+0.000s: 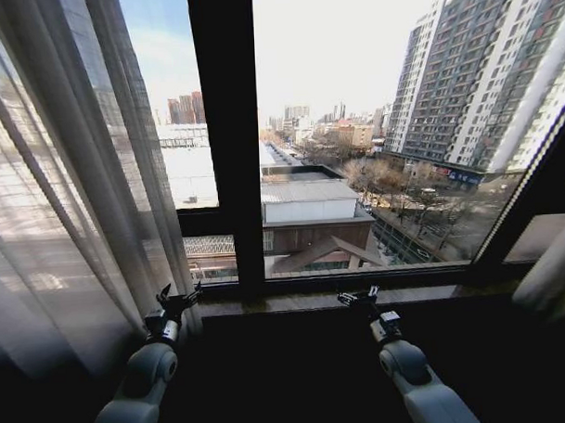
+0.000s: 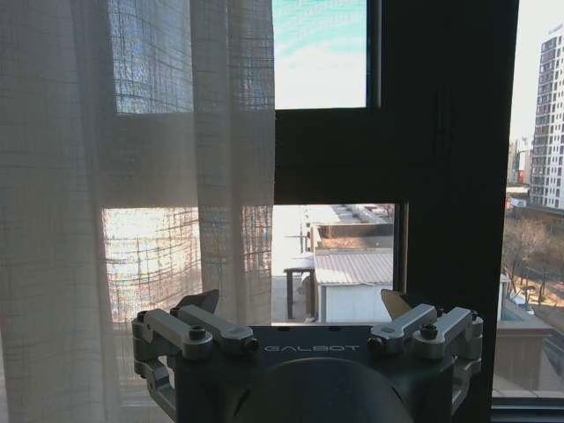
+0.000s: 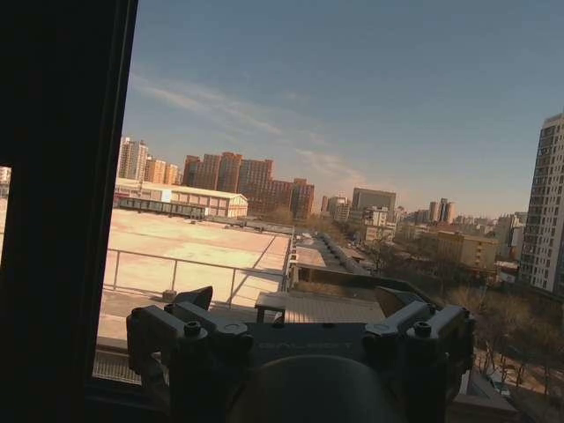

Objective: Open the curtains by pulling them apart, changing their state from closed to fully open.

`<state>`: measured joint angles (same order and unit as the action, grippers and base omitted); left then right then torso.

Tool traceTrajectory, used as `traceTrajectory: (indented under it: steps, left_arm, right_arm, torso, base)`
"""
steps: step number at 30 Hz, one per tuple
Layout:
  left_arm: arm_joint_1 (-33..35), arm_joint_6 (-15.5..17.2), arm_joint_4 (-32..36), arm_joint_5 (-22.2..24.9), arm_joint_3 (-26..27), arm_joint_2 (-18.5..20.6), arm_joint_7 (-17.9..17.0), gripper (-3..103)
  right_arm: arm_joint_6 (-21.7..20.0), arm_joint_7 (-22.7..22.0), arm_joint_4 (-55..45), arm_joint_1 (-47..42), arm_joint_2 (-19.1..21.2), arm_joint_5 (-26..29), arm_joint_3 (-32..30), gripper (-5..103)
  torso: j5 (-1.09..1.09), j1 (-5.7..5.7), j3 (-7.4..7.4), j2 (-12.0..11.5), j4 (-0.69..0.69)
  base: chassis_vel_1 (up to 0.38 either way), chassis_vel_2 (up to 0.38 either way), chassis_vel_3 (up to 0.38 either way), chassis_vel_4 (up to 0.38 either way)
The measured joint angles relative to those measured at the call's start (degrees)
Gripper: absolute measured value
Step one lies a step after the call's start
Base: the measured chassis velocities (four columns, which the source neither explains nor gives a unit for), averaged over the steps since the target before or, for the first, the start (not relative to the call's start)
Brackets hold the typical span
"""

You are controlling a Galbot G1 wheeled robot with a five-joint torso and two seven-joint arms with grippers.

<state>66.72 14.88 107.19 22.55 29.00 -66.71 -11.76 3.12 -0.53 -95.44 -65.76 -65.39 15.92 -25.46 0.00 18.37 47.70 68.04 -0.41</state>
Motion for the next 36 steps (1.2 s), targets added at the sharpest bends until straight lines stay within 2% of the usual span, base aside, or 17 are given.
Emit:
traceTrajectory:
  steps: [5, 6, 7, 8, 11, 12, 15, 20, 22, 23, 25, 26, 27, 30, 34, 36]
  left_arm:
    - [0.01, -0.40, -0.34, -0.35, 0.38, 0.79, -0.12, 100]
    - [0.12, -1.47, -1.14, -0.74, 1.10, 1.68, -0.15, 100]
    - [0.54, -4.36, -3.47, -1.80, 3.47, 4.25, -0.56, 100]
    - [1.00, -7.84, -6.08, -3.06, 6.36, 7.25, -1.19, 100]
    - [1.21, -9.40, -7.10, -3.57, 7.32, 8.42, -1.32, 100]
    - [1.34, -9.91, -7.55, -3.72, 7.63, 8.80, -1.30, 100]
    - [1.37, -10.13, -7.65, -3.77, 7.75, 8.92, -1.30, 100]
    - [1.37, -11.19, -8.28, -3.79, 7.75, 8.95, -1.13, 100]
    - [1.38, -14.50, -10.46, -3.64, 7.67, 8.68, -0.34, 100]
    - [1.38, -14.50, -10.46, -3.64, 7.67, 8.68, -0.34, 100]
    - [1.38, -20.27, -14.29, -3.18, 7.38, 7.99, 1.18, 100]
    - [1.39, -21.17, -14.87, -3.11, 7.33, 7.88, 1.41, 100]
    - [1.40, -24.34, -16.97, -2.86, 7.16, 7.52, 2.24, 100]
    - [1.41, -25.79, -17.86, -2.73, 7.07, 7.34, 2.68, 100]
    - [1.41, -26.09, -18.03, -2.68, 7.03, 7.27, 2.80, 100]
    - [1.02, -26.98, -18.66, -2.68, 6.49, 6.85, 3.19, 100]
  right_arm:
    - [0.00, 0.00, 0.00, 0.00, 0.00, 0.00, 0.00, 100]
    - [0.00, 0.02, 0.00, 0.00, 0.00, 0.00, 0.01, 100]
    - [0.00, 0.00, 0.00, 0.00, 0.00, 0.00, 0.00, 100]
    - [0.00, -0.01, 0.01, 0.00, 0.01, 0.00, -0.01, 100]
    - [0.00, 0.02, 0.00, 0.00, -0.01, 0.00, 0.01, 100]
    - [0.00, 0.01, 0.00, 0.00, -0.01, 0.00, 0.01, 100]
    - [0.00, 0.01, 0.00, 0.00, -0.01, 0.00, 0.01, 100]
    - [0.00, 0.01, 0.00, 0.00, 0.00, 0.00, 0.01, 100]
    - [0.00, 0.01, 0.00, 0.00, 0.00, 0.00, 0.01, 100]
    - [0.00, 0.01, 0.00, 0.00, 0.00, 0.00, 0.01, 100]
    - [0.00, 0.01, 0.00, 0.00, 0.00, 0.00, 0.00, 100]
    - [0.00, 0.01, 0.00, 0.00, 0.00, 0.00, 0.01, 100]
    - [0.00, 0.01, 0.00, 0.00, 0.00, 0.00, 0.00, 100]
    - [0.00, 0.01, 0.00, 0.00, 0.00, 0.00, 0.00, 100]
    - [0.00, 0.01, 0.00, 0.00, 0.00, 0.00, 0.00, 100]
    - [0.00, 0.00, 0.00, 0.00, 0.00, 0.00, 0.00, 100]
  torso:
    - [-0.01, 0.00, 0.00, 0.00, -0.02]
    - [-0.04, 0.00, -0.01, 0.00, -0.05]
    - [-0.03, 0.00, 0.00, 0.00, -0.06]
    - [0.03, 0.00, 0.00, 0.00, 0.02]
    - [0.05, 0.00, 0.00, 0.00, 0.07]
    - [-0.07, 0.00, 0.00, 0.00, 0.04]
    - [-0.03, 0.00, 0.00, 0.00, -0.03]
    - [0.02, 0.00, 0.00, 0.00, -0.04]
    - [0.02, 0.00, 0.00, 0.00, -0.02]
    - [0.02, 0.00, 0.00, 0.00, -0.02]
    - [-0.02, 0.00, 0.00, 0.00, -0.01]
    - [-0.02, 0.00, 0.00, 0.00, -0.01]
    - [-0.02, 0.00, 0.00, 0.00, -0.01]
    - [-0.01, 0.00, 0.00, 0.00, -0.01]
    - [0.01, 0.00, 0.00, 0.00, -0.03]
    - [0.06, 0.00, -0.01, 0.00, 0.02]
  base:
    - [0.000, 0.000, 0.000, 0.000]
    - [0.000, 0.000, 0.000, 0.000]
    - [0.000, 0.000, 0.000, 0.000]
    - [0.000, 0.000, 0.000, 0.000]
    - [0.008, 0.008, 0.017, 0.002]
    - [0.000, 0.000, 0.000, 0.000]
    - [0.000, 0.000, 0.000, 0.000]
    - [0.000, 0.000, 0.000, 0.000]
    - [0.000, 0.000, 0.000, 0.000]
    - [0.000, 0.000, 0.000, 0.000]
    - [0.000, 0.000, 0.000, 0.000]
    - [0.000, 0.000, 0.000, 0.000]
    - [0.000, 0.000, 0.000, 0.000]
    - [0.000, 0.000, 0.000, 0.000]
    - [0.000, 0.000, 0.000, 0.000]
    - [0.000, 0.000, 0.000, 0.000]
